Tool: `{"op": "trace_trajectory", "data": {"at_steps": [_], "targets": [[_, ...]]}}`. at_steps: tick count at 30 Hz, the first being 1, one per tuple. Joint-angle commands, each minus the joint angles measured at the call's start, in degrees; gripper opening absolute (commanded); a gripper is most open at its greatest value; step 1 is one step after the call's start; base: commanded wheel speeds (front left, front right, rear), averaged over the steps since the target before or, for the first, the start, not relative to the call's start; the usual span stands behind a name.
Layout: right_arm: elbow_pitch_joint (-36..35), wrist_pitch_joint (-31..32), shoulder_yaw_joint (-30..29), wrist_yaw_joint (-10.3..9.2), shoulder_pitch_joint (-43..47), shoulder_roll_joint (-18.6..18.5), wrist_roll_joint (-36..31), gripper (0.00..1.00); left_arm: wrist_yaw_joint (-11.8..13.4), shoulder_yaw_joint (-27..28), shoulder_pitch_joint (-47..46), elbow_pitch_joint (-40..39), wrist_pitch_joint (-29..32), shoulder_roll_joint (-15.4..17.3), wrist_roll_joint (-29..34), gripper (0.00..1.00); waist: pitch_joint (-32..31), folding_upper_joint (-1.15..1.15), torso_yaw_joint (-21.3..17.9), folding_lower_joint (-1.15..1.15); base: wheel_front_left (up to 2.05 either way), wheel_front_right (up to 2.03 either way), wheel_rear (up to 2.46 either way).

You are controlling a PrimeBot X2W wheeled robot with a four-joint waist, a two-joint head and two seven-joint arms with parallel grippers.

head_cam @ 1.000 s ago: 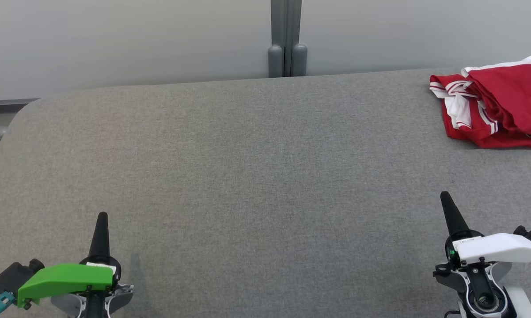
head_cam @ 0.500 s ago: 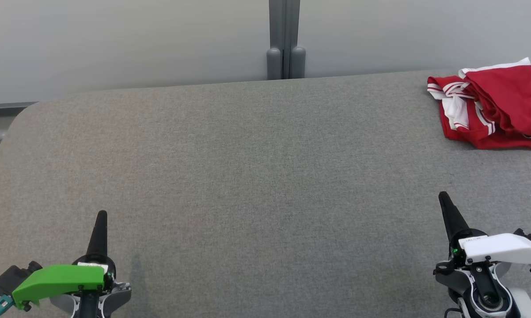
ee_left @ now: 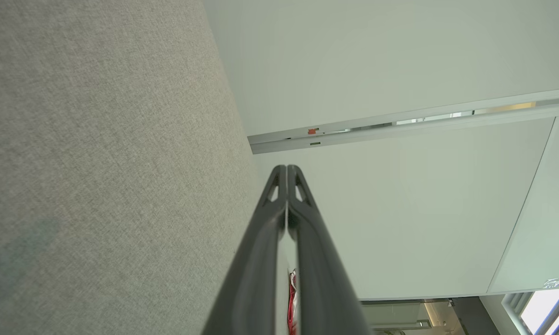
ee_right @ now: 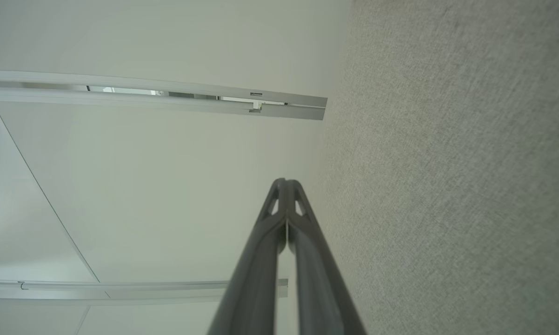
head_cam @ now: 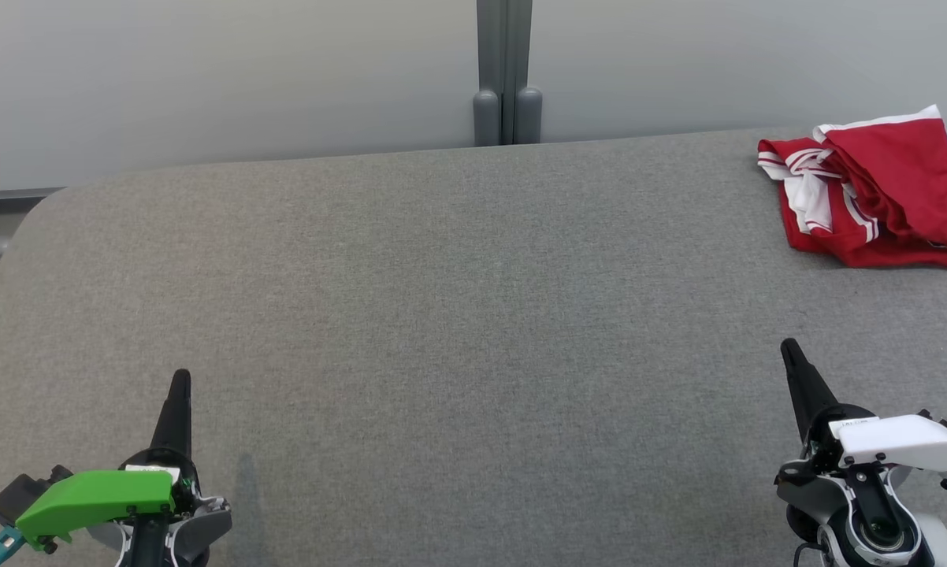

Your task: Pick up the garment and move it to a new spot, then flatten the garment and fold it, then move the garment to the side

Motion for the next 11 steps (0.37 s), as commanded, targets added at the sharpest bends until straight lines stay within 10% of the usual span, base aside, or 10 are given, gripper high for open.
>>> {"op": "trace_trajectory", "data": {"at_steps": [1, 11], "targets": [[0.1, 0.4, -0.2, 0.02, -0.8, 0.0, 1.3, 0.00, -0.4, 0.4, -1.1, -0.2, 0.3, 0.0, -1.4, 0.00, 0.0, 0.00, 0.0, 0.00, 0.00, 0.00, 0.00], [0.2, 1.6, -0.5, 0.02, -0.9, 0.1, 5.3, 0.00, -0.8, 0.7, -1.3, -0.2, 1.3, -0.1, -5.3, 0.00, -0.4, 0.00, -0.2, 0.00, 0.00, 0.00, 0.00]]}}
